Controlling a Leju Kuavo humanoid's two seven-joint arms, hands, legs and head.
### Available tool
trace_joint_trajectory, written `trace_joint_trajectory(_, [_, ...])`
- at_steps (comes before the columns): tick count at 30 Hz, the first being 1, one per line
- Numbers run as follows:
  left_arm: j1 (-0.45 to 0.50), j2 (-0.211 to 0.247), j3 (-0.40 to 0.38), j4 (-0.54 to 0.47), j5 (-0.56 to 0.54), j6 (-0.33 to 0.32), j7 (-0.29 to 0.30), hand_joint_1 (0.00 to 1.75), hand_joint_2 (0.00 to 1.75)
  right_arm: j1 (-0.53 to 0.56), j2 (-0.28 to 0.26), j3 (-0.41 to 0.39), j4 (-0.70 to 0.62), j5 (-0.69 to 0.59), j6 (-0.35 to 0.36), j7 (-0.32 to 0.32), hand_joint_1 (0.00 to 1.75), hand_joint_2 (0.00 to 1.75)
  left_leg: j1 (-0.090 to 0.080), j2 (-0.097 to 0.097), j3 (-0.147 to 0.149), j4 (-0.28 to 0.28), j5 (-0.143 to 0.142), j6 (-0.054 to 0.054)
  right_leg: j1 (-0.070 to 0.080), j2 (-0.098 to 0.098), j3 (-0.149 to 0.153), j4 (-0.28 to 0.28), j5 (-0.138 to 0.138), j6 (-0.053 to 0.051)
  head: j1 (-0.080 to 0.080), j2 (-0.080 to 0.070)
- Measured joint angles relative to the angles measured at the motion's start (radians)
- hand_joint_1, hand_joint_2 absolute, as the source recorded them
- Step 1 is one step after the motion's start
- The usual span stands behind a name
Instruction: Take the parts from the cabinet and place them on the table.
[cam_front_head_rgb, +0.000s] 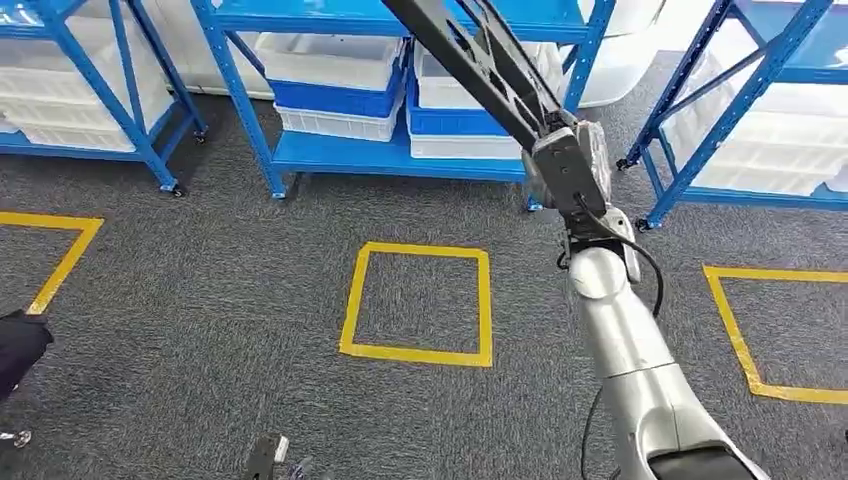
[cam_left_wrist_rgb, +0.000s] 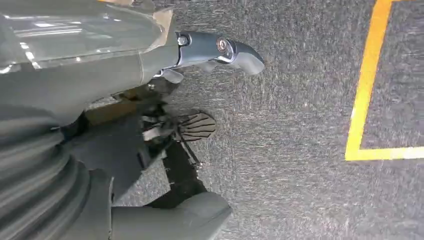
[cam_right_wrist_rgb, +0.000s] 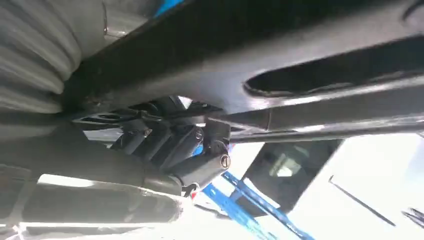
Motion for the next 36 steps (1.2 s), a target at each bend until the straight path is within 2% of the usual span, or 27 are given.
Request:
trace_joint_trajectory(1, [0.000, 0.000, -0.001, 0.000, 0.003, 0.000, 0.000, 0.00, 1.75, 0.004, -0.005, -0.001, -0.004, -0.002, 0.000, -0.001, 1.75, 1.75, -0.005, 0.000, -0.005, -0.001, 0.006, 0.009, -0.002, 0.000, -0.001, -0.006, 0.010, 0.007, -0.001, 0.000])
trace_joint_trajectory(2, [0.002, 0.000, -0.001, 0.000, 0.008, -0.002, 0.000, 0.00, 1.75, 0.009, -0.013, -0.003, -0.007, -0.005, 0.000, -0.003, 1.75, 1.75, -0.003, 0.001, -0.007, -0.011, 0.021, 0.022, 0.006, 0.000, -0.006, -0.007, 0.017, 0.016, -0.001, 0.000])
trace_joint_trajectory(3, [0.002, -0.001, 0.000, 0.000, 0.014, -0.003, 0.000, 0.00, 1.75, 0.014, -0.021, -0.006, -0.007, -0.008, 0.000, -0.005, 1.75, 1.75, 0.000, 0.008, -0.013, -0.013, 0.033, 0.030, -0.006, 0.001, -0.024, 0.010, -0.003, 0.014, -0.001, 0.000])
trace_joint_trajectory(4, [0.002, 0.001, 0.000, 0.000, 0.019, -0.005, -0.001, 0.00, 1.75, 0.017, -0.027, -0.007, -0.007, -0.010, 0.000, -0.008, 1.75, 1.75, 0.001, 0.008, -0.023, -0.013, 0.042, 0.041, -0.005, 0.002, -0.044, 0.056, -0.040, 0.010, 0.003, 0.000])
trace_joint_trajectory(6, [0.002, 0.001, 0.002, 0.000, 0.024, -0.010, -0.001, 0.00, 1.75, 0.024, -0.033, -0.007, -0.007, -0.014, 0.000, -0.009, 1.75, 1.75, 0.000, 0.010, -0.050, -0.012, 0.061, 0.044, -0.011, 0.003, -0.109, 0.228, -0.123, 0.008, 0.007, 0.000])
trace_joint_trajectory(7, [0.003, 0.002, 0.002, 0.000, 0.024, -0.010, -0.001, 0.00, 1.75, 0.029, -0.036, -0.007, -0.007, -0.016, 0.000, -0.009, 1.75, 1.75, 0.000, 0.011, -0.060, -0.012, 0.069, 0.043, -0.010, 0.003, -0.125, 0.284, -0.144, 0.012, 0.009, 0.000])
trace_joint_trajectory(8, [0.005, 0.002, 0.002, 0.000, 0.025, -0.011, -0.001, 0.00, 1.75, 0.035, -0.039, -0.008, -0.007, -0.017, 0.000, -0.009, 1.75, 1.75, 0.000, 0.011, -0.071, -0.012, 0.077, 0.041, -0.012, 0.003, -0.122, 0.308, -0.152, 0.021, 0.008, 0.000])
trace_joint_trajectory(9, [0.006, 0.002, 0.003, 0.000, 0.026, -0.011, -0.001, 0.00, 1.75, 0.040, -0.040, -0.008, -0.007, -0.017, 0.000, -0.009, 1.75, 1.75, 0.000, 0.011, -0.079, -0.011, 0.084, 0.038, -0.014, 0.003, -0.091, 0.277, -0.146, 0.028, 0.009, 0.000])
trace_joint_trajectory(11, [0.008, 0.002, 0.003, 0.000, 0.030, -0.011, -0.002, 0.00, 1.75, 0.040, -0.040, -0.008, -0.010, -0.017, 0.000, -0.009, 1.75, 1.75, 0.001, 0.011, -0.088, -0.010, 0.092, 0.030, -0.021, 0.002, 0.026, 0.111, -0.105, 0.044, 0.010, 0.000])
trace_joint_trajectory(12, [0.008, 0.002, 0.003, 0.000, 0.032, -0.011, -0.003, 0.00, 1.75, 0.040, -0.040, -0.008, -0.013, -0.018, 0.000, -0.010, 1.75, 1.75, 0.001, 0.011, -0.088, -0.009, 0.095, 0.025, -0.025, 0.002, 0.087, 0.009, -0.098, 0.046, 0.010, 0.000])
trace_joint_trajectory(13, [0.007, 0.002, 0.003, 0.000, 0.035, -0.011, -0.005, 0.00, 1.75, 0.038, -0.039, -0.007, -0.014, -0.019, 0.000, -0.011, 1.75, 1.75, -0.007, 0.012, -0.097, -0.008, 0.099, 0.017, -0.012, 0.006, 0.105, -0.006, -0.105, 0.036, 0.010, 0.000])
trace_joint_trajectory(14, [0.007, 0.003, 0.003, 0.000, 0.036, -0.011, -0.007, 0.00, 1.75, 0.038, -0.038, -0.007, -0.015, -0.020, -0.001, -0.012, 1.75, 1.75, -0.007, 0.012, -0.098, -0.006, 0.102, 0.013, -0.010, 0.007, 0.096, -0.009, -0.098, 0.023, 0.008, 0.000])
trace_joint_trajectory(15, [0.007, 0.003, 0.003, 0.000, 0.040, -0.011, -0.007, 0.00, 1.75, 0.039, -0.038, -0.006, -0.015, -0.020, -0.001, -0.012, 1.75, 1.75, -0.007, 0.012, -0.099, -0.007, 0.106, 0.008, -0.009, 0.007, 0.094, -0.009, -0.096, 0.019, 0.007, 0.000])
trace_joint_trajectory(16, [0.009, 0.004, 0.003, 0.000, 0.042, -0.011, -0.008, 0.00, 1.75, 0.040, -0.039, -0.006, -0.015, -0.020, -0.001, -0.011, 1.75, 1.75, -0.007, 0.011, -0.103, -0.006, 0.099, 0.022, -0.019, 0.007, 0.096, -0.010, -0.094, 0.017, 0.009, 0.000])
trace_joint_trajectory(17, [0.010, 0.005, 0.004, 0.000, 0.043, -0.010, -0.009, 0.00, 1.75, 0.039, -0.039, -0.007, -0.015, -0.020, -0.001, -0.011, 1.75, 1.75, -0.007, 0.011, -0.106, -0.005, 0.110, 0.043, -0.015, 0.007, 0.094, -0.010, -0.091, 0.013, 0.008, 0.000])
trace_joint_trajectory(19, [0.010, 0.006, 0.004, 0.000, 0.043, -0.009, -0.012, 0.00, 1.75, 0.038, -0.035, -0.006, -0.015, -0.020, -0.001, -0.013, 1.75, 1.75, -0.005, 0.011, -0.105, -0.009, 0.113, 0.045, -0.011, 0.007, 0.092, -0.010, -0.089, 0.008, 0.007, 0.000])
trace_joint_trajectory(21, [0.010, 0.008, 0.004, 0.000, 0.043, -0.008, -0.015, 0.00, 1.75, 0.037, -0.034, -0.006, -0.015, -0.021, -0.002, -0.014, 1.75, 1.75, -0.002, 0.011, -0.105, -0.014, 0.119, 0.041, -0.007, 0.007, 0.089, -0.010, -0.086, 0.002, 0.008, 0.000])
trace_joint_trajectory(22, [0.010, 0.009, 0.004, 0.000, 0.043, -0.008, -0.016, 0.00, 1.75, 0.037, -0.034, -0.006, -0.015, -0.021, -0.003, -0.014, 1.75, 1.75, -0.001, 0.011, -0.106, -0.017, 0.124, 0.034, -0.006, 0.006, 0.087, -0.010, -0.083, -0.003, 0.007, 0.000])
trace_joint_trajectory(26, [0.010, 0.012, 0.004, 0.000, 0.043, -0.008, -0.017, 0.00, 1.75, 0.038, -0.034, -0.006, -0.015, -0.014, -0.006, -0.014, 1.75, 1.75, 0.000, 0.011, -0.110, -0.023, 0.133, 0.019, -0.004, 0.006, 0.079, -0.010, -0.077, -0.013, 0.008, 0.000])
trace_joint_trajectory(28, [0.011, 0.013, 0.004, 0.000, 0.043, -0.008, -0.017, 0.00, 1.75, 0.038, -0.034, -0.006, -0.015, -0.009, -0.008, -0.011, 1.75, 1.75, 0.000, 0.011, -0.113, -0.024, 0.135, 0.015, -0.004, 0.006, 0.076, -0.009, -0.074, -0.016, 0.008, 0.000])
trace_joint_trajectory(29, [0.010, 0.017, 0.005, 0.000, 0.043, -0.008, -0.017, 0.00, 1.75, 0.038, -0.031, -0.006, -0.015, -0.010, -0.008, -0.011, 1.75, 1.75, -0.001, 0.011, -0.119, -0.017, 0.134, 0.016, -0.014, 0.005, 0.076, -0.013, -0.069, -0.008, 0.009, 0.000])
trace_joint_trajectory(30, [0.011, 0.017, 0.005, 0.000, 0.043, -0.008, -0.017, 0.00, 1.75, 0.038, -0.028, -0.006, -0.018, -0.013, -0.008, -0.010, 1.75, 1.75, -0.003, 0.010, -0.118, -0.024, 0.137, 0.021, -0.015, 0.004, 0.078, -0.018, -0.067, -0.005, 0.007, 0.000])
trace_joint_trajectory(31, [0.010, 0.017, 0.005, 0.000, 0.043, -0.008, -0.018, 0.00, 1.75, 0.039, -0.024, -0.006, -0.024, -0.013, -0.008, -0.010, 1.75, 1.75, -0.007, 0.009, -0.109, -0.044, 0.147, 0.034, -0.009, 0.004, 0.085, -0.032, -0.061, 0.002, 0.005, 0.000])
trace_joint_trajectory(32, [0.011, 0.016, 0.005, 0.000, 0.043, -0.008, -0.018, 0.00, 1.75, 0.042, -0.022, -0.006, -0.029, -0.013, -0.009, -0.010, 1.75, 1.75, 0.013, 0.012, -0.087, -0.084, 0.169, 0.038, -0.008, 0.003, 0.077, -0.025, -0.065, -0.002, 0.007, 0.000])
trace_joint_trajectory(33, [0.011, 0.016, 0.005, 0.000, 0.045, -0.008, -0.018, 0.00, 1.75, 0.039, -0.023, -0.006, -0.030, -0.012, -0.010, -0.011, 1.75, 1.75, 0.013, 0.009, -0.080, -0.103, 0.180, 0.036, -0.008, 0.004, 0.067, -0.003, -0.090, -0.002, 0.008, 0.000])
trace_joint_trajectory(35, [0.009, 0.017, 0.005, 0.000, 0.045, -0.008, -0.018, 0.00, 1.75, 0.040, -0.021, -0.004, -0.031, -0.012, -0.011, -0.011, 1.75, 1.75, 0.019, 0.004, -0.087, -0.106, 0.189, 0.031, -0.013, 0.005, 0.013, 0.135, -0.161, -0.002, 0.011, 0.000])
trace_joint_trajectory(36, [0.011, 0.016, 0.005, 0.000, 0.045, -0.008, -0.018, 0.00, 1.75, 0.045, -0.021, -0.004, -0.031, -0.012, -0.011, -0.011, 1.75, 1.75, 0.023, -0.002, -0.094, -0.106, 0.192, 0.026, -0.020, 0.005, -0.021, 0.216, -0.193, 0.003, 0.011, 0.000])
